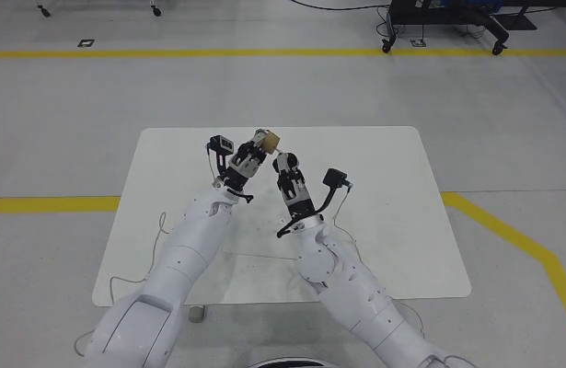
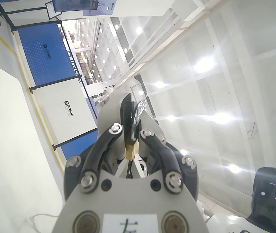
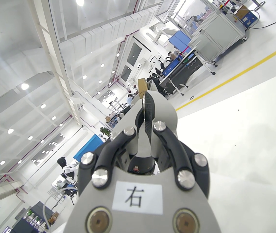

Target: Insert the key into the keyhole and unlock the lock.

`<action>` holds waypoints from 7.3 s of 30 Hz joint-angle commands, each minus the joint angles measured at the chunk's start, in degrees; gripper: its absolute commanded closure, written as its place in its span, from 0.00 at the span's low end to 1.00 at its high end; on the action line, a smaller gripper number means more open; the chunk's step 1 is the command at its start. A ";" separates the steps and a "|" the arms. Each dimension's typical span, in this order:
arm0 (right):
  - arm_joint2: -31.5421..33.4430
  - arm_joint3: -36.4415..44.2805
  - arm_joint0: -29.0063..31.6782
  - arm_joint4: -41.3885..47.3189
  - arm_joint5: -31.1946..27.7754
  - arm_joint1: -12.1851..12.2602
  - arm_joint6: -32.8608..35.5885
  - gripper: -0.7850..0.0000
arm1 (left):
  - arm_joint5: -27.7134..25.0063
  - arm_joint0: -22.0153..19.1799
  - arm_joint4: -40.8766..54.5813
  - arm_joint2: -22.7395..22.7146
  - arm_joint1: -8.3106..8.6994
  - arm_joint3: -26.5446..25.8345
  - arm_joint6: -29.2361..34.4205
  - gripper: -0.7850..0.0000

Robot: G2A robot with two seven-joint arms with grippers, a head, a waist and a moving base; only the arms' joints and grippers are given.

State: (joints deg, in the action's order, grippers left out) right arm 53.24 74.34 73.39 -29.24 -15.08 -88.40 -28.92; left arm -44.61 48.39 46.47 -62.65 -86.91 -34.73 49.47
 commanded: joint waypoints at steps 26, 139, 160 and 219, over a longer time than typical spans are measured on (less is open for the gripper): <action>2.91 2.41 2.21 -1.58 -0.39 0.01 6.43 1.00 | -0.20 -0.75 -4.80 -2.41 0.98 0.48 2.37 1.00; 6.55 7.25 5.47 -2.12 0.87 1.71 20.89 1.00 | 4.04 0.88 -19.40 -3.44 3.59 -5.11 0.25 1.00; 6.16 6.27 4.78 -2.20 1.51 1.41 19.69 0.87 | 5.89 2.03 -19.78 -2.87 3.81 -7.16 -0.37 1.00; 8.33 7.30 5.40 0.42 -0.68 1.68 19.84 0.00 | 12.18 0.44 -10.31 -4.72 3.78 -3.28 1.95 1.00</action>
State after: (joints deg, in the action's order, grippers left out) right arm 61.57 81.64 78.79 -28.82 -15.77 -86.72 -9.07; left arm -32.43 48.83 36.15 -67.37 -83.13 -38.01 51.40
